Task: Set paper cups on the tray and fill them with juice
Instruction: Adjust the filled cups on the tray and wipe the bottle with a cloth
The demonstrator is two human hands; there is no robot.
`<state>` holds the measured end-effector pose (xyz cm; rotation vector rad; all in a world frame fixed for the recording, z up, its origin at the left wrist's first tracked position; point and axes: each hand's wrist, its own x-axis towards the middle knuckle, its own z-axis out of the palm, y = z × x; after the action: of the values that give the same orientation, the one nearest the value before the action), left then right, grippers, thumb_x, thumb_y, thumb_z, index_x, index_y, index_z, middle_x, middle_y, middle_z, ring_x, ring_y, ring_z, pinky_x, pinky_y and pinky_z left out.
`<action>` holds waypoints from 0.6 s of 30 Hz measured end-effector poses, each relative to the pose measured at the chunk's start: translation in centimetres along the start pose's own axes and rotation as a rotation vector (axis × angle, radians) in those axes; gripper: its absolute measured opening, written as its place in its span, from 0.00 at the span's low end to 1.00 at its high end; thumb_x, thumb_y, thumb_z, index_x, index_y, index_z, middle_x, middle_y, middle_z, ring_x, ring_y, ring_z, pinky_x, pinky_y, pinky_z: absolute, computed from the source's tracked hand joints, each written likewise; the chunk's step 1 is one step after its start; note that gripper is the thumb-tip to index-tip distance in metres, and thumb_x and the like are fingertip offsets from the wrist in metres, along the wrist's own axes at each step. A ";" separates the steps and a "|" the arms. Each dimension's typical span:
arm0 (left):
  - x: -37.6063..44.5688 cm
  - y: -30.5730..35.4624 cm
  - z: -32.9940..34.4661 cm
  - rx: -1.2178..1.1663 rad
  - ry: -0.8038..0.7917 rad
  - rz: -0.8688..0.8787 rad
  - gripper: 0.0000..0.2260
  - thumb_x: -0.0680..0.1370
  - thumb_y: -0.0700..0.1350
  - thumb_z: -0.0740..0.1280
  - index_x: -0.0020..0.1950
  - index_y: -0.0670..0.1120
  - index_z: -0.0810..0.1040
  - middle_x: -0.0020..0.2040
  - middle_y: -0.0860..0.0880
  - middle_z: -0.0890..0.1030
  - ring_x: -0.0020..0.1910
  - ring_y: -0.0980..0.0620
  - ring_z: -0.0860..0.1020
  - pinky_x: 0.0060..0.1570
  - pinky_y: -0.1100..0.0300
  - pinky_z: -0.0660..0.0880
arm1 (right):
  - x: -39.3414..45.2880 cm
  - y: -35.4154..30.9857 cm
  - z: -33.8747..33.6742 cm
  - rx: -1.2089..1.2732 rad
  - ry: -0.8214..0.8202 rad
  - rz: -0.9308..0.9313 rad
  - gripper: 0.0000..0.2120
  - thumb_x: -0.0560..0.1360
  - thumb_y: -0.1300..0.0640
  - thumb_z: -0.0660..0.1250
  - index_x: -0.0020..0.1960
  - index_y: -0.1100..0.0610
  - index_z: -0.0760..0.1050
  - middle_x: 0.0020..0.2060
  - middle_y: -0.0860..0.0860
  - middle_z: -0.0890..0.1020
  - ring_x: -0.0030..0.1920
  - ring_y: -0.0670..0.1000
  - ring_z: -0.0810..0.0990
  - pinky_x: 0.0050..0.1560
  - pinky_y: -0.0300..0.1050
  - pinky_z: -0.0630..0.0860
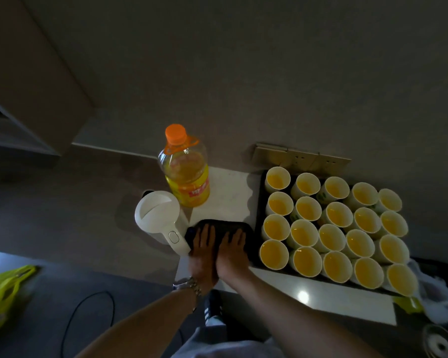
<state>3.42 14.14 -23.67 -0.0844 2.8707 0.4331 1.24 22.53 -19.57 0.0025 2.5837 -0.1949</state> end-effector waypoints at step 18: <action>11.3 0.5 -0.8 -0.107 0.007 0.058 0.29 0.84 0.45 0.62 0.83 0.50 0.54 0.84 0.47 0.52 0.83 0.44 0.49 0.80 0.44 0.54 | 9.3 0.5 -3.2 0.001 0.063 0.055 0.34 0.85 0.47 0.51 0.82 0.56 0.35 0.79 0.67 0.38 0.78 0.70 0.38 0.76 0.67 0.55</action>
<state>-7.77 14.10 -25.55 -0.0210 2.8616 0.5982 -8.29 23.13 -21.79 0.0816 2.6428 -0.1787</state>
